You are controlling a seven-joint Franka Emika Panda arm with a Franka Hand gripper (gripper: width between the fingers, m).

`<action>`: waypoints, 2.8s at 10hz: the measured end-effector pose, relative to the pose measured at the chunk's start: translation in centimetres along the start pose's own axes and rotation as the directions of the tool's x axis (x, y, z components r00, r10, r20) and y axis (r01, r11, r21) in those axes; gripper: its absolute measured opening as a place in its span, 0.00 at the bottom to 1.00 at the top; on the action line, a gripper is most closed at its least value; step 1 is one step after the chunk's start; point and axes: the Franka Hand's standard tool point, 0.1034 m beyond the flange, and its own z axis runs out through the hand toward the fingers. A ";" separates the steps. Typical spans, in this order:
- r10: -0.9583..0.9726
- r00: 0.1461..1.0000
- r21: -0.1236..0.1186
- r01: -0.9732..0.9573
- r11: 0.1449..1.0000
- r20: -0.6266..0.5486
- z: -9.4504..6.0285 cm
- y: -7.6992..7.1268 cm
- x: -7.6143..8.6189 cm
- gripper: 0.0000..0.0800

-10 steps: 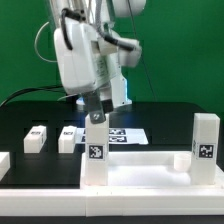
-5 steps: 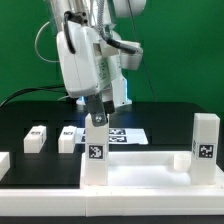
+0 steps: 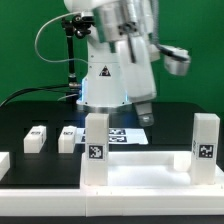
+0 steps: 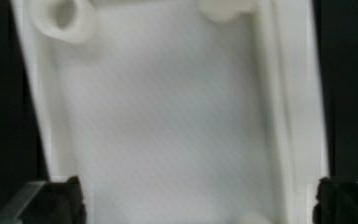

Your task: Assemble desk

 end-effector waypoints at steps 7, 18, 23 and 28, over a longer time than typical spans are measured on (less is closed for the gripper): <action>-0.045 0.996 0.041 0.048 0.998 -0.080 4.6 6.0 2.8 0.81; -0.065 0.993 -0.062 0.059 0.996 -0.098 10.5 8.5 2.9 0.28; -0.079 0.992 -0.053 0.074 0.996 -0.099 10.3 8.2 2.9 0.08; -0.082 0.992 -0.052 0.077 0.996 -0.099 10.3 8.2 2.9 0.08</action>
Offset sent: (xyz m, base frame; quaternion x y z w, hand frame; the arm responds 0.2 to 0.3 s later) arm 0.0000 0.0000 0.0000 0.0000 0.0000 0.0000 1.0000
